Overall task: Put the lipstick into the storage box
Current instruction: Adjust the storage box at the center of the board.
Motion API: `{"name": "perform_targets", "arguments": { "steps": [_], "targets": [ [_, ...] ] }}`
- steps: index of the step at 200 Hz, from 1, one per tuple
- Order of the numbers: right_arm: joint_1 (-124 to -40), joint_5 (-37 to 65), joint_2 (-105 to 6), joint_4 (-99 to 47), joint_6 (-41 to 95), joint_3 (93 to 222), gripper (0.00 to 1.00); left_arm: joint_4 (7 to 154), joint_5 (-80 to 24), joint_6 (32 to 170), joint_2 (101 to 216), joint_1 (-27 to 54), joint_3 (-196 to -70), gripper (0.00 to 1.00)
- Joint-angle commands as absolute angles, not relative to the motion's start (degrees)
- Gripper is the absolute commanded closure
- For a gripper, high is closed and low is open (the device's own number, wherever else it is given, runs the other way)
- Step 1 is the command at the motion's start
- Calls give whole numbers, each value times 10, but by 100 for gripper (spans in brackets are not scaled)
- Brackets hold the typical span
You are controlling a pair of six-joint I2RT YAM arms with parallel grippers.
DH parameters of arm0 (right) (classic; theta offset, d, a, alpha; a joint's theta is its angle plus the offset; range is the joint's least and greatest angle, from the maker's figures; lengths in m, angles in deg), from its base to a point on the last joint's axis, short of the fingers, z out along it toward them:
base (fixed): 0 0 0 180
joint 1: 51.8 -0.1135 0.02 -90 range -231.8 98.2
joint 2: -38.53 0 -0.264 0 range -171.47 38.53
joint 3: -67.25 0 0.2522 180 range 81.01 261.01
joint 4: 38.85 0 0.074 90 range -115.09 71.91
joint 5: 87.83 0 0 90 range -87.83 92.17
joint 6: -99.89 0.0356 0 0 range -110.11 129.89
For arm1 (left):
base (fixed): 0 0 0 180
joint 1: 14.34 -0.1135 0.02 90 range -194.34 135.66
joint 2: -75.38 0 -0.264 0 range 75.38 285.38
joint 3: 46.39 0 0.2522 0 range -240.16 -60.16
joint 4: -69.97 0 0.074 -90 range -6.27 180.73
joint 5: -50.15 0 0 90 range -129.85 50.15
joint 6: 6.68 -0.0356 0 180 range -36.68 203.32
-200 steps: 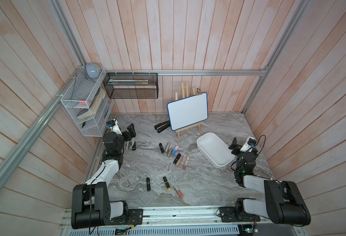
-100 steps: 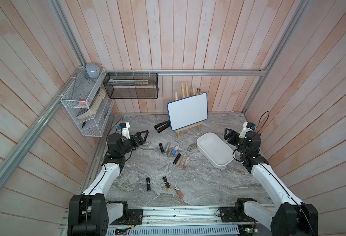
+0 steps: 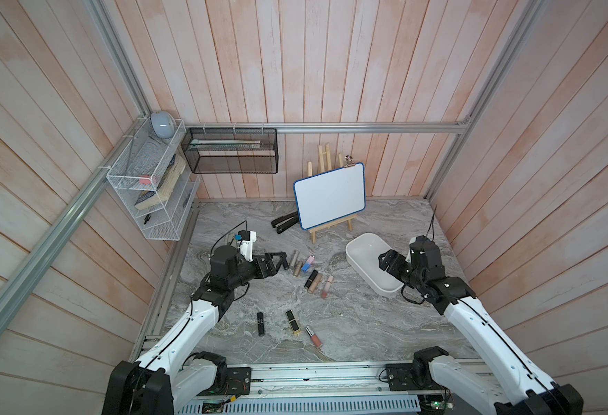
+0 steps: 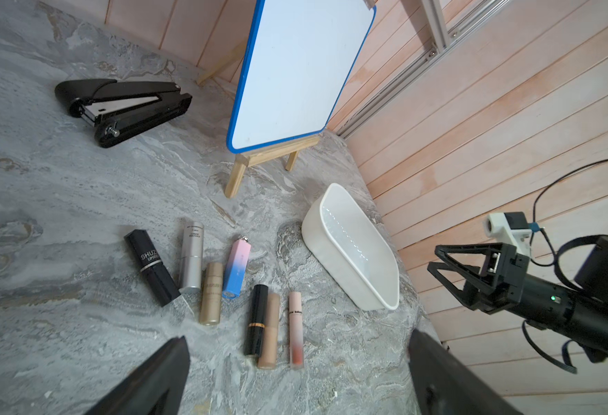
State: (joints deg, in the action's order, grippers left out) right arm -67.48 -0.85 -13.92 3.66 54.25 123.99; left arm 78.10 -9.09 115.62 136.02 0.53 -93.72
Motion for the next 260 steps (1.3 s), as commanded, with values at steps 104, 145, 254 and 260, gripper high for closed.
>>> {"name": "perform_targets", "arguments": {
  "steps": [104,145,254,260],
  "targets": [
    [-496,72,-124,76,581,1123,14,821,-141,1108,1341,40,-932,0],
    [-478,109,-184,23,584,1118,18,820,-145,1107,1344,41,-936,0],
    [-482,101,-294,-17,536,1140,41,818,-154,1103,1353,41,-935,0],
    [-481,100,-299,-15,532,1142,42,818,-153,1102,1354,41,-935,0]
  ]
}}
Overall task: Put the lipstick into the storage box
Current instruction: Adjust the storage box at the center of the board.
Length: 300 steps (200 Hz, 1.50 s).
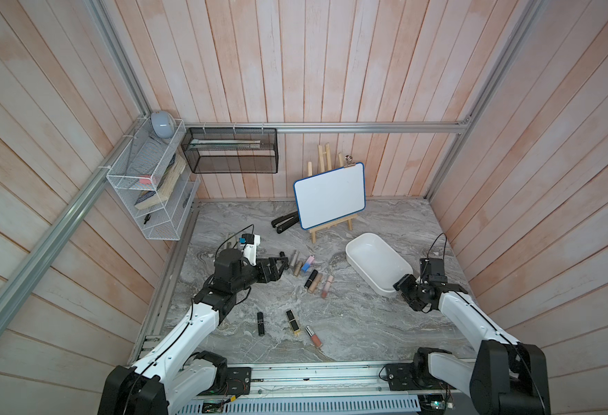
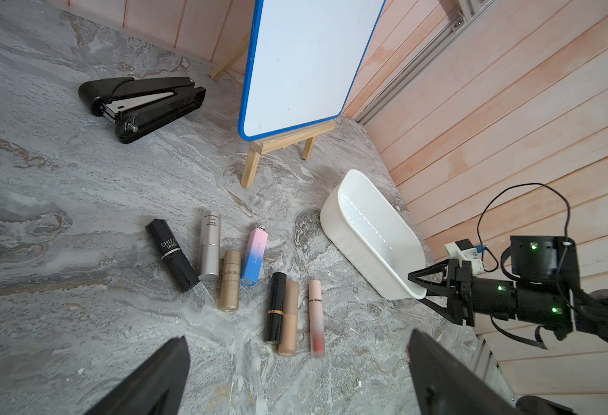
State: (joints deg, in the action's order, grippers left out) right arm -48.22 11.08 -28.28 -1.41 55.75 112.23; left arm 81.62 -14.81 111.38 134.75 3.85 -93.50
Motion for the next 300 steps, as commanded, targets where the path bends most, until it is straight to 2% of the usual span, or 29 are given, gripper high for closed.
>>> {"name": "perform_targets", "arguments": {
  "steps": [1,59,127,169,208,243,300],
  "targets": [
    [-482,100,-300,-15,531,1142,42,818,-153,1102,1355,41,-935,0],
    [-487,72,-329,-6,510,1174,63,821,-153,1101,1349,41,-930,0],
    [-487,53,-360,-7,476,1214,100,835,-157,1095,1340,41,-931,0],
    [-487,44,-371,3,426,1259,100,837,-156,1094,1340,41,-931,0],
    [-495,53,-387,37,320,1319,100,836,-148,1094,1343,41,-935,0],
    [-524,48,-380,34,298,1313,100,842,-144,1092,1344,41,-943,0],
    [-548,30,-430,51,276,1360,100,847,-139,1087,1342,40,-945,0]
  ]
}}
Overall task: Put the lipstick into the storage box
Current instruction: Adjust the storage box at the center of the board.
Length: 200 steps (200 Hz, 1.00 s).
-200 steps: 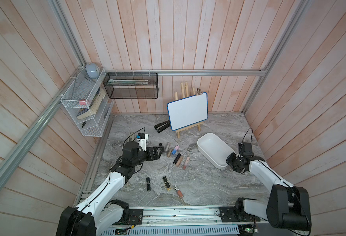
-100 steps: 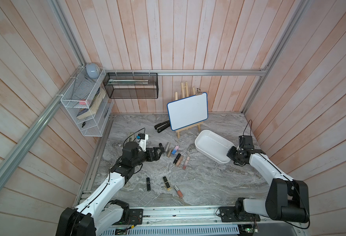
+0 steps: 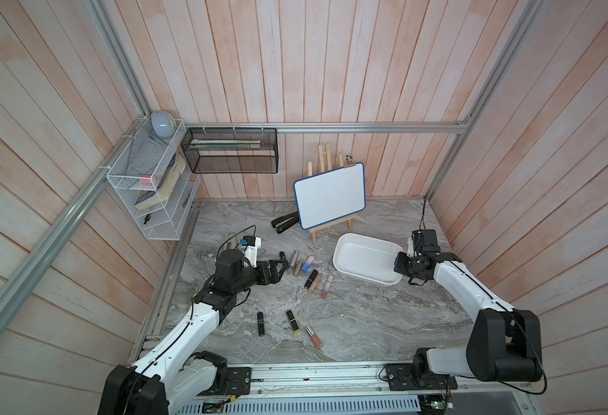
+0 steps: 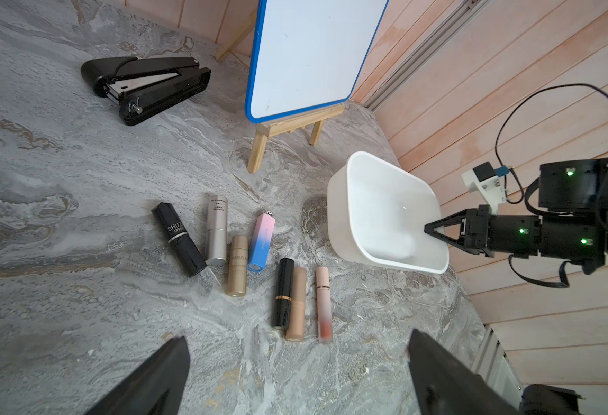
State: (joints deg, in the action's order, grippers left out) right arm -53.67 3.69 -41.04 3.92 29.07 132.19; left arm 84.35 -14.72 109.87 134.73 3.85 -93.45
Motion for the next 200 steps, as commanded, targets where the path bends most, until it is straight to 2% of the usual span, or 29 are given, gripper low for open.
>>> {"name": "perform_targets", "arguments": {
  "steps": [1,82,193,200],
  "targets": [
    [-548,30,-431,51,276,1362,100,847,-139,1087,1342,40,-945,0],
    [-569,88,-536,14,238,1428,100,844,-140,1086,1345,41,-938,0],
    [-616,107,-640,14,205,1493,100,845,-139,1080,1357,41,-942,0],
    [-616,107,-642,15,205,1496,95,845,-139,1081,1357,41,-942,0]
  ]
}}
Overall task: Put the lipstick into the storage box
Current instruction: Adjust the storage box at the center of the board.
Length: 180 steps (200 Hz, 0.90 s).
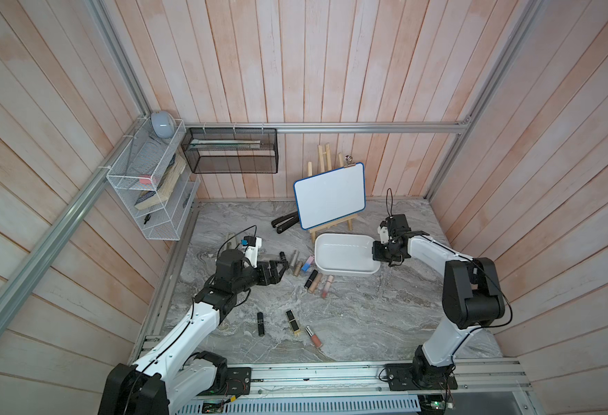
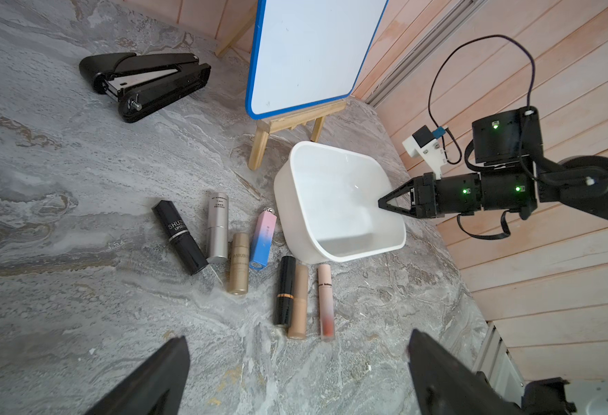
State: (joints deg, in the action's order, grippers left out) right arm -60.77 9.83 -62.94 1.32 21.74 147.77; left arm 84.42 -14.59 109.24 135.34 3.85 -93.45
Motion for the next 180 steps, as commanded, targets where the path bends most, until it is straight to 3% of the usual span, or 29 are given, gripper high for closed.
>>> {"name": "perform_targets", "arguments": {
  "steps": [1,43,61,112,145,180],
  "targets": [
    [-616,108,-643,15,205,1496,95,846,-139,1080,1357,40,-942,0],
    [-617,104,-638,19,210,1500,51,844,-144,1080,1360,41,-943,0],
    [-616,103,-629,19,212,1503,41,843,-143,1080,1363,41,-945,0],
    [-641,50,-559,51,228,1528,40,895,-214,1086,1345,41,-963,0],
    [-699,29,-501,75,258,1546,40,997,-356,1099,1338,40,-997,0],
    [-772,54,-467,74,297,1541,40,1056,-374,1097,1356,39,-1034,0]
  ]
}}
